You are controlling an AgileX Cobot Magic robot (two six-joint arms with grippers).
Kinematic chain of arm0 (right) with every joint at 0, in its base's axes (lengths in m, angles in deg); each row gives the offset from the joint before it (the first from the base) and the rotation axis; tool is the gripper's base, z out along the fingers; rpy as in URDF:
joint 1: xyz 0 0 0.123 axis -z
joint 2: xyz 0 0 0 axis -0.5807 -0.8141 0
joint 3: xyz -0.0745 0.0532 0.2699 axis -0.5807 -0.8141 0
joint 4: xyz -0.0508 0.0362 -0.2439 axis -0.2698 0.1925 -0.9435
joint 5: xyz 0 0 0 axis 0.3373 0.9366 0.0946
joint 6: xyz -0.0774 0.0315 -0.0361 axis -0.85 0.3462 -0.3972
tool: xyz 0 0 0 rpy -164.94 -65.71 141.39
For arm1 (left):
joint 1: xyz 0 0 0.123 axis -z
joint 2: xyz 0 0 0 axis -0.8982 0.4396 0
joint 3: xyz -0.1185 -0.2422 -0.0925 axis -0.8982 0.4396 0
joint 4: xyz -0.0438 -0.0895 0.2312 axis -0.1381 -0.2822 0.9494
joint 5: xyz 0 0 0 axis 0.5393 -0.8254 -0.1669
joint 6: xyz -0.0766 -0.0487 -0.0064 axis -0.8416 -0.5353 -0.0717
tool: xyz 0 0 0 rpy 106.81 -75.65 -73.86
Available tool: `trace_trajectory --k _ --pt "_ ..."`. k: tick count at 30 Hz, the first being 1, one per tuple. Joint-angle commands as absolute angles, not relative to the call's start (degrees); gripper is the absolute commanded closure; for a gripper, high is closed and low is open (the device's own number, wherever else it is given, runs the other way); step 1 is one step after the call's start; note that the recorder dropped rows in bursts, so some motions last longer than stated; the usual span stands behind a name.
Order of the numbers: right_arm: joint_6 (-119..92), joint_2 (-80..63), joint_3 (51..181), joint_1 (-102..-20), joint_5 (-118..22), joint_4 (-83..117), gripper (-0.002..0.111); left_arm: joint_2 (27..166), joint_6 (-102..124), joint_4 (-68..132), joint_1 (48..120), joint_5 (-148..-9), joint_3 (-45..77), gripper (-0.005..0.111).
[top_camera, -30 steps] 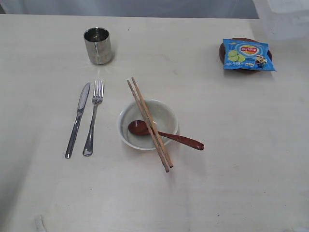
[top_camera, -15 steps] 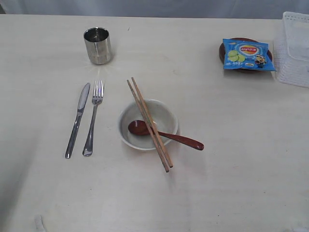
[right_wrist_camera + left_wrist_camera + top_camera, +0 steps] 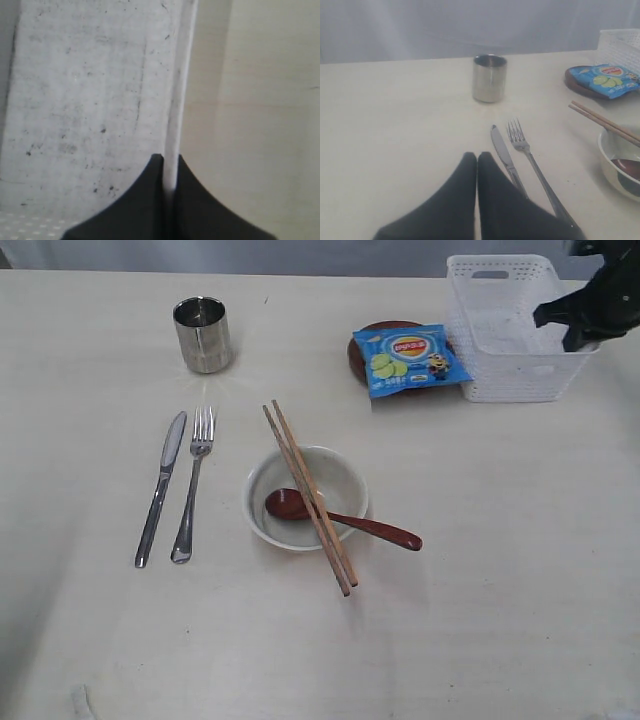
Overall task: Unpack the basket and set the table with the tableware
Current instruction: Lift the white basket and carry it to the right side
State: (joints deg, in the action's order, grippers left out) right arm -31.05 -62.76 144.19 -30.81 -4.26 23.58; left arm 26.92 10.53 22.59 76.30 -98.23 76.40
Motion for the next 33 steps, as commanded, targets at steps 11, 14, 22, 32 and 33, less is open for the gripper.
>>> trace_trajectory --k 11,14,22,32,33 --pt "-7.79 -65.59 142.76 -44.47 -0.73 24.85 0.109 26.73 10.53 22.74 76.63 -98.13 76.58 0.107" --pt "-6.32 -65.59 142.76 -46.84 -0.99 22.31 0.109 26.73 10.53 22.61 76.63 -98.13 76.58 0.107" --pt "-0.57 -65.39 142.76 -46.28 2.89 6.84 0.109 26.73 10.53 22.61 76.63 -98.13 76.58 0.107" --pt "-4.64 -62.85 142.76 -42.67 11.04 0.85 0.109 26.73 10.53 22.61 76.63 -98.13 76.58 0.107" --pt "-5.31 -62.71 142.76 -42.67 12.79 0.85 0.109 26.73 10.53 22.61 76.63 -98.13 76.58 0.107"
